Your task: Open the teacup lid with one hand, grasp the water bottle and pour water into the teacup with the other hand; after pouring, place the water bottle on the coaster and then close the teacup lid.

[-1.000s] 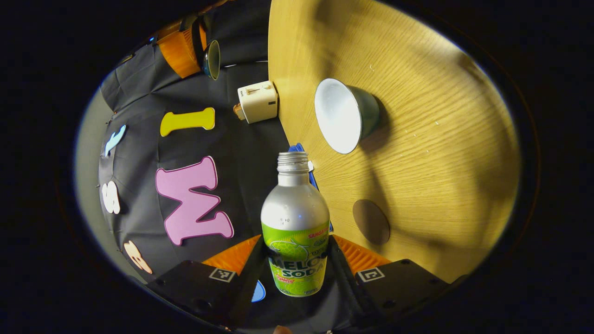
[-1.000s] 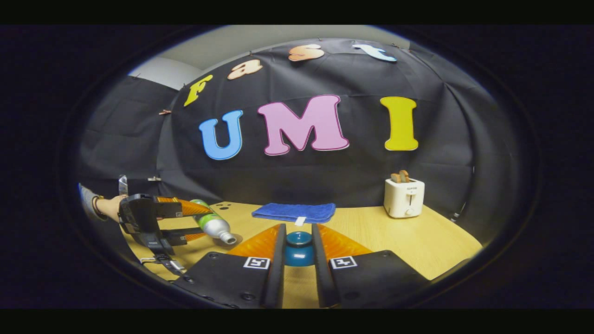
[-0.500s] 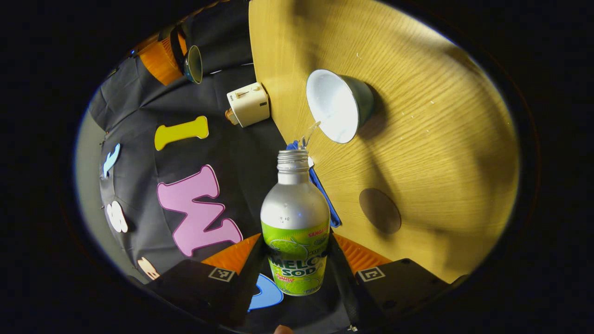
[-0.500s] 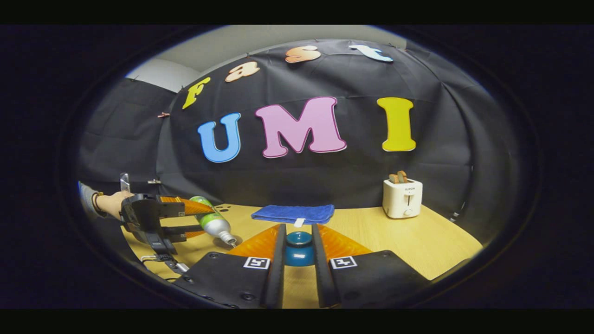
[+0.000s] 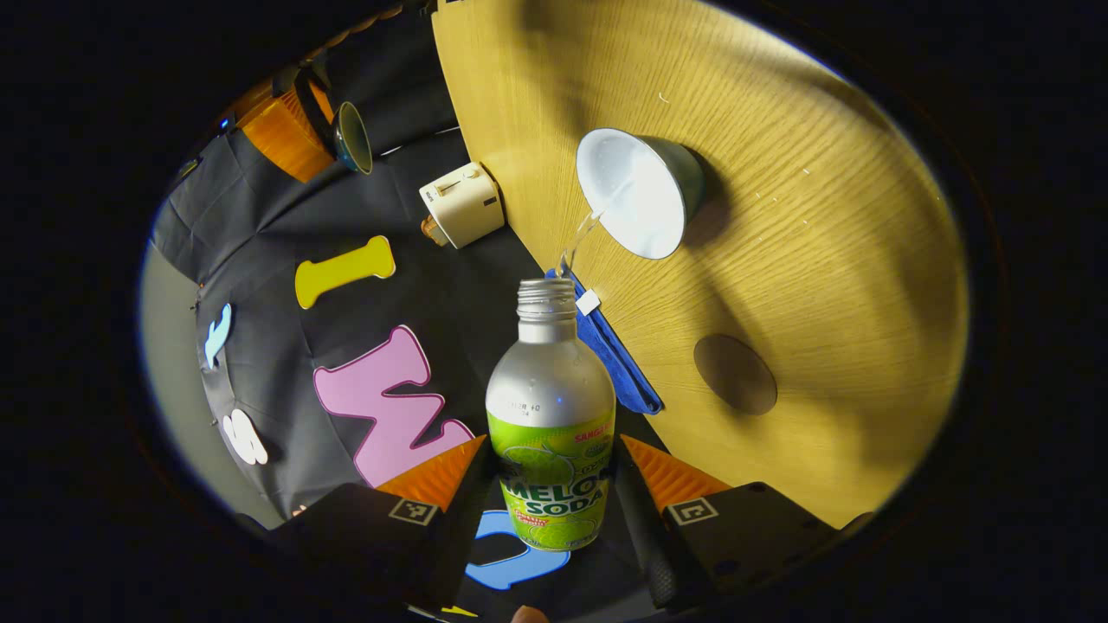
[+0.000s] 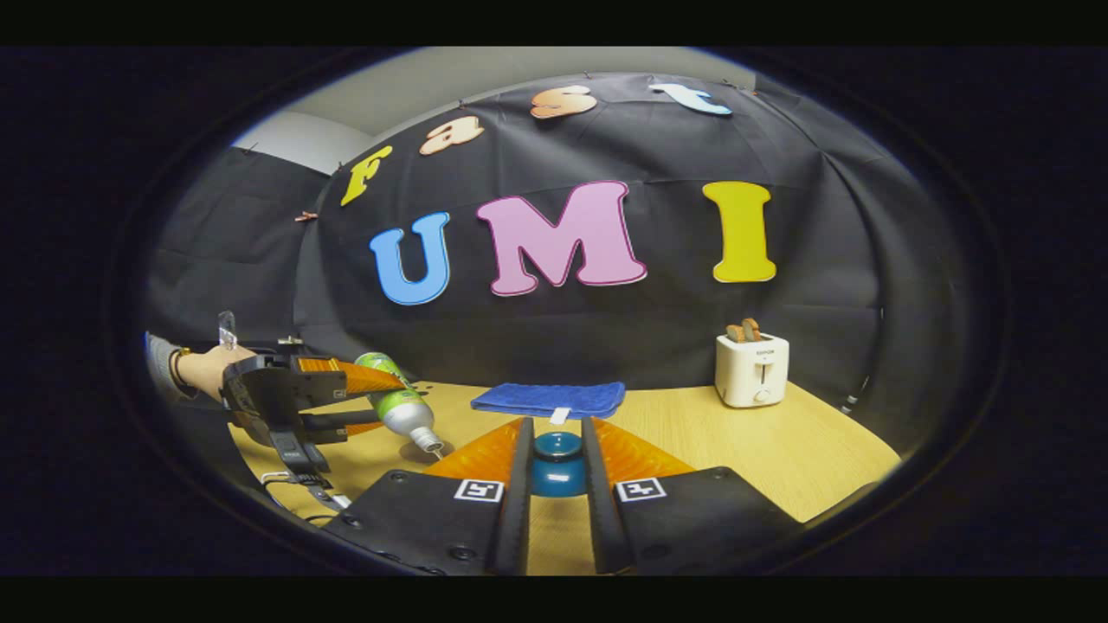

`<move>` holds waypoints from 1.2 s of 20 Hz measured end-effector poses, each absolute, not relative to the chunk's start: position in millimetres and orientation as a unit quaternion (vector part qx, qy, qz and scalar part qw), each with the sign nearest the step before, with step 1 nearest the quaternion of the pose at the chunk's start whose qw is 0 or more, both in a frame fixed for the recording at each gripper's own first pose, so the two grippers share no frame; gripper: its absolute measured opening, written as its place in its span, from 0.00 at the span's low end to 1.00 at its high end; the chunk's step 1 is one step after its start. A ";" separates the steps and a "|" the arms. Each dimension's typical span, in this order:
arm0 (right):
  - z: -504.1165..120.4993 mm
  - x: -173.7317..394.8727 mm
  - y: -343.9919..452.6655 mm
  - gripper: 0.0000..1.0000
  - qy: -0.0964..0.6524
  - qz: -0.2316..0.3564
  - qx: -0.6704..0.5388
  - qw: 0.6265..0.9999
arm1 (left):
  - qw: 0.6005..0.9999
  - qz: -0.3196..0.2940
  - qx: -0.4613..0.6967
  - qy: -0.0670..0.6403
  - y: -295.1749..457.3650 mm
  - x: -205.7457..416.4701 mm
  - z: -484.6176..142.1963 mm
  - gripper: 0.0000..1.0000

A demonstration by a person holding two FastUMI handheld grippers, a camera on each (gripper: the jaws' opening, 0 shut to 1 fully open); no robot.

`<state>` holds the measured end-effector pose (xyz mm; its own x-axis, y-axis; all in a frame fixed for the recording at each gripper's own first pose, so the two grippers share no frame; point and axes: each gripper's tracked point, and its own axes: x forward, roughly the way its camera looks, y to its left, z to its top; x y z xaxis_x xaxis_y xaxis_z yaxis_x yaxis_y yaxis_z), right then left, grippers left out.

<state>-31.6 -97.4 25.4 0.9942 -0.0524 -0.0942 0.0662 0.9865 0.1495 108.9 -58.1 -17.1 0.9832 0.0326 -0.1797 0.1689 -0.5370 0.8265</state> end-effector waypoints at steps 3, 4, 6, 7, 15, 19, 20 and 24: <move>24.7 -32.3 -96.9 0.32 0.046 -0.027 0.076 0.996 | 0.461 -0.068 0.883 0.054 -60.7 110.7 -14.4 0.81; 24.6 -32.5 -96.7 0.32 0.046 -0.027 0.077 0.996 | 0.454 -0.067 0.887 0.052 -62.1 111.9 -12.3 0.81; 26.0 -33.3 -97.4 0.32 0.045 -0.026 0.078 0.996 | 0.445 -0.064 0.892 0.049 -63.0 112.9 -9.8 0.81; 26.8 -33.4 -98.0 0.27 0.044 -0.026 0.077 0.996 | 0.441 -0.062 0.894 0.048 -63.2 113.4 -9.6 0.81; 29.1 -35.0 -97.8 0.27 0.042 -0.025 0.079 0.996 | 0.395 -0.049 0.917 0.009 -72.7 114.4 -0.2 0.81; 30.3 -34.7 -99.4 0.27 0.040 -0.026 0.079 0.996 | 0.382 -0.047 0.923 -0.006 -76.6 113.4 2.3 0.81; 29.7 -34.5 -100.0 0.32 0.041 -0.027 0.079 0.996 | 0.380 -0.047 0.924 -0.010 -76.8 115.2 3.0 0.81; 30.9 -35.4 -99.0 0.27 0.041 -0.026 0.079 0.996 | 0.375 -0.046 0.926 -0.015 -78.5 114.2 1.4 0.81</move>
